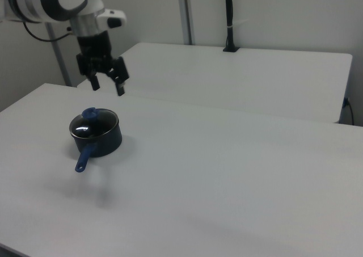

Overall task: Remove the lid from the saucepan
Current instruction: 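Lower the open gripper over the blue knob of the glass lid, then close the gripper on the blue lid knob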

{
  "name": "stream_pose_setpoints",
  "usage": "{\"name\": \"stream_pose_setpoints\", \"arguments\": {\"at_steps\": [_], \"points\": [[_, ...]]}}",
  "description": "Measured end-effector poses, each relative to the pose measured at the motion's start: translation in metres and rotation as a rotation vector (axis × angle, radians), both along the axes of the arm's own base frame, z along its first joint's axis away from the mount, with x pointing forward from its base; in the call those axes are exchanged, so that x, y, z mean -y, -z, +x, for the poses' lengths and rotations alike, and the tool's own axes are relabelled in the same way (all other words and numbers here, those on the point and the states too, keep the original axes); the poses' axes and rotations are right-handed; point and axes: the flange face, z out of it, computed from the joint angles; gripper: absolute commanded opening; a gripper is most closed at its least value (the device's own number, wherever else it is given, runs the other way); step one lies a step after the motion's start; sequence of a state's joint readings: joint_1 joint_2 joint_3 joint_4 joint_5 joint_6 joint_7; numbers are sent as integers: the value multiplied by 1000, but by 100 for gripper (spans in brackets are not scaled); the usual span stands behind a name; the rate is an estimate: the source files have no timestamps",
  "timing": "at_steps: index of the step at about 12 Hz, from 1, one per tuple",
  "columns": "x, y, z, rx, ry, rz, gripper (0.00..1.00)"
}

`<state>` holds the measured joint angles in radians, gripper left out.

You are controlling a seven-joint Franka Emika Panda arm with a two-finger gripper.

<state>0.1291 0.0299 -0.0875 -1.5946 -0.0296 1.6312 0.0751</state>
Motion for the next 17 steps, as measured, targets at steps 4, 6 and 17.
{"name": "stream_pose_setpoints", "arguments": {"at_steps": [4,6,17], "points": [[-153,83,42,75,282,20,100],[-204,123,56,121,321,50,100],[-241,186,80,137,295,15,54]]}}
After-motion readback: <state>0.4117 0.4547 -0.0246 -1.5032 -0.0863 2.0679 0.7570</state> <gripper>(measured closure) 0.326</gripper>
